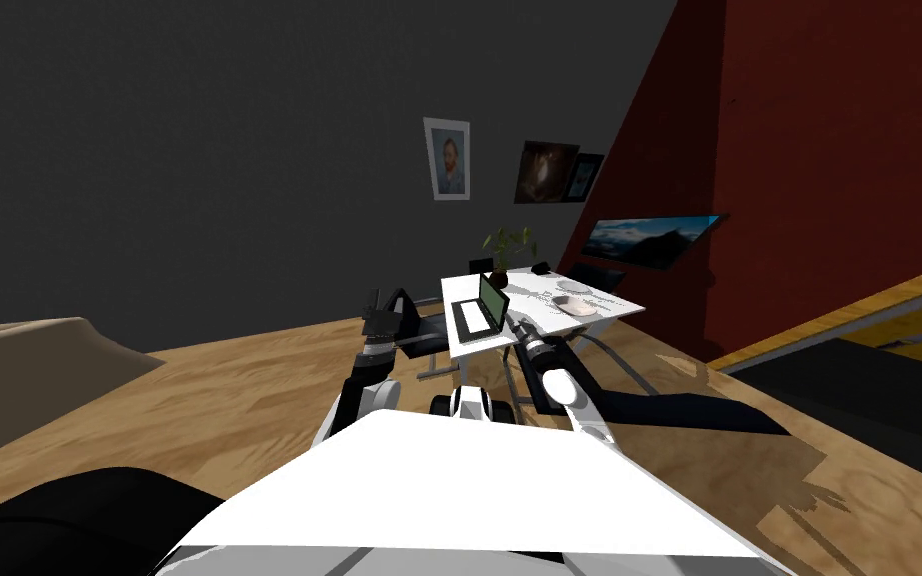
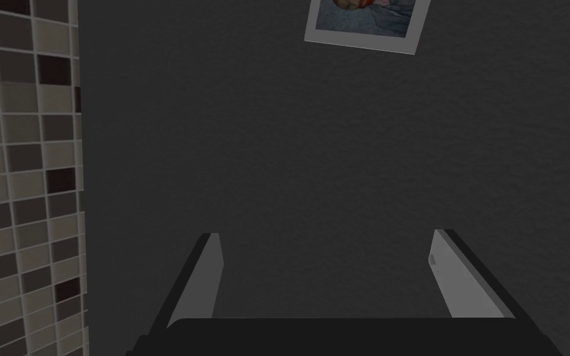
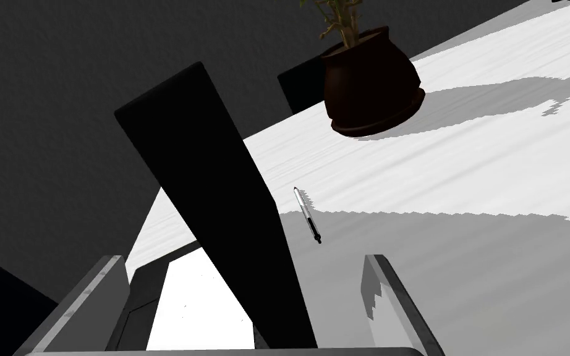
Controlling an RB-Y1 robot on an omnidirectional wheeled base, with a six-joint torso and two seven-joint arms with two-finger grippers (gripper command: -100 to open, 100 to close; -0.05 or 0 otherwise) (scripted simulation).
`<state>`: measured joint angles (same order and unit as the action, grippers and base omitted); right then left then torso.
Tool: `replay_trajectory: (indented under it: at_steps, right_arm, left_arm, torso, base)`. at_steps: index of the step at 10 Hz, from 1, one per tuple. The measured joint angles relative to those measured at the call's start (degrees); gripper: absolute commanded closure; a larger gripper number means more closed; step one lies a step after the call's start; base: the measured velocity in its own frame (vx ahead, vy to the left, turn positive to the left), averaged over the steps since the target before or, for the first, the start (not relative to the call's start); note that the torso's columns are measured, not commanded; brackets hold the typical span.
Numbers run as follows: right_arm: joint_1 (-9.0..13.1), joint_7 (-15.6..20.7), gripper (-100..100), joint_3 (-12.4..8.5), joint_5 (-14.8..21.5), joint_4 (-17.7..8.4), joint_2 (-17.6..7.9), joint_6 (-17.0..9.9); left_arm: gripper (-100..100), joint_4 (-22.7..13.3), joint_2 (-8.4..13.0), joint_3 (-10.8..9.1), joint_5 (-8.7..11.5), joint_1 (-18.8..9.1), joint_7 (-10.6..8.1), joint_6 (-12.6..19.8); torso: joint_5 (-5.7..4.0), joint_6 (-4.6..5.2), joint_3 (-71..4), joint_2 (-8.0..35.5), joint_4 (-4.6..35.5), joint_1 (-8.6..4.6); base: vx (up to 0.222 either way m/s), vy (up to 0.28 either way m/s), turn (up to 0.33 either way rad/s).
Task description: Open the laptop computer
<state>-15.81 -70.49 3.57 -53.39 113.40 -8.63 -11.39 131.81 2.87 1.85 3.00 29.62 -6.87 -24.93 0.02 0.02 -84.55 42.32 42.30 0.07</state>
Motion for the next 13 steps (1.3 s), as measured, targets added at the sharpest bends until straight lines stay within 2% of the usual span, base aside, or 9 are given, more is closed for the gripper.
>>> replay_trajectory:
  at_steps: [4,8,10,11,13]
  right_arm:
    - [1.36,-5.65,-100,-0.27,-4.41,-1.4,3.43,-3.22]
    - [2.3,-9.18,-100,-0.19,-7.58,-2.67,7.76,-4.64]
    - [2.16,-9.71,-100,-0.55,-7.5,-2.1,7.71,-5.29]
    - [2.15,-9.84,100,-0.61,-7.48,-2.01,7.7,-5.45]
    - [3.01,-8.58,100,-0.37,-6.63,-2.55,7.34,-4.91]
  left_arm:
    - [0,0.0,0.0,0.0,0.0,0.0,0.0,0.0]
    - [0,0.0,0.0,0.0,0.0,0.0,0.0,0.0]
    - [0,0.0,-0.01,0.01,0.0,0.02,0.0,0.0]
    - [0,0.01,-0.01,0.01,0.0,0.01,0.0,0.0]
    - [0,0.0,-0.01,0.01,0.0,0.0,0.0,0.0]
  torso:
    - [-0.02,-0.01,-0.03,-0.05,-0.02,-0.06]
    - [0.01,-0.01,-0.03,-0.04,-0.01,0.03]
    - [0.03,-0.01,-0.17,-0.3,-0.07,0.1]
    - [0.01,-0.02,-0.11,-0.13,-0.06,-0.01]
    - [-0.13,-0.02,0.03,0.02,-0.09,-0.18]
  base:
    - [0.015,-0.085,0.105]
    - [0.005,-0.04,0.041]
    - [0.085,0.03,-0.022]
    - [0.01,0.005,0.004]
    - [-0.053,0.047,0.034]
